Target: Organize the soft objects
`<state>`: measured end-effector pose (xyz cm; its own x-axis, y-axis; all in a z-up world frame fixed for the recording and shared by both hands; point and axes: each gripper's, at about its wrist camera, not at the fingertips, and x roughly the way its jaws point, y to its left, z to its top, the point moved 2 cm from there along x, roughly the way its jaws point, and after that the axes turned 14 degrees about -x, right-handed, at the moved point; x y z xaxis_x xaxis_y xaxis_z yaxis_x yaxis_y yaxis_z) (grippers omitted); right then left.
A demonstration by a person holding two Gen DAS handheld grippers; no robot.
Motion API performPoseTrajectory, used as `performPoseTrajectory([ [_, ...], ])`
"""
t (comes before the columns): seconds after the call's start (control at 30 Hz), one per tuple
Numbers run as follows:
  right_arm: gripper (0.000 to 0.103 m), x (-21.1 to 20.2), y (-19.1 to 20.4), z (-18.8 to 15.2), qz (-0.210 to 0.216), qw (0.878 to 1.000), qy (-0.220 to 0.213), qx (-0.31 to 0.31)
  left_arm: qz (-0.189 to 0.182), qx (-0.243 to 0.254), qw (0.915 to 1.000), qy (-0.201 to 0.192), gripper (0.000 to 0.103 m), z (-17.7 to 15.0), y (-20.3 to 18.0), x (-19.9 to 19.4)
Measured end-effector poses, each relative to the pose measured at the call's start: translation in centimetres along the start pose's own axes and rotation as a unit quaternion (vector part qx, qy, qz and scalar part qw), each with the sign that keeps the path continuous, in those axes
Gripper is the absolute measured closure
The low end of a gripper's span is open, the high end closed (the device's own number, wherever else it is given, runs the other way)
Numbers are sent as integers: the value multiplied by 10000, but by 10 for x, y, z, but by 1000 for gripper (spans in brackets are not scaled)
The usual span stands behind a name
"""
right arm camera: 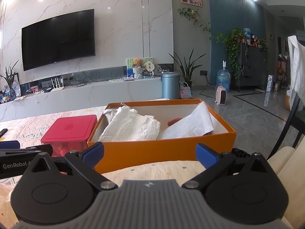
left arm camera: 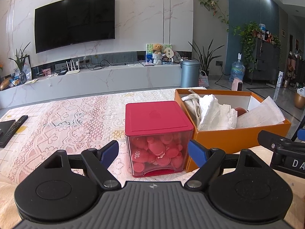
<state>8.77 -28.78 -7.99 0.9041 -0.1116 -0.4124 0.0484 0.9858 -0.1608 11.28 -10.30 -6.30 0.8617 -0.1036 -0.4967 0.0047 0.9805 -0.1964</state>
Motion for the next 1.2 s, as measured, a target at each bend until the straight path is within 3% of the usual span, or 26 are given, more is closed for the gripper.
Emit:
performPoseTrajectory([
  [1.2,3,2,1,0,16,10000,20,-68,14,-39,10000,-37,6,0,2,-5],
])
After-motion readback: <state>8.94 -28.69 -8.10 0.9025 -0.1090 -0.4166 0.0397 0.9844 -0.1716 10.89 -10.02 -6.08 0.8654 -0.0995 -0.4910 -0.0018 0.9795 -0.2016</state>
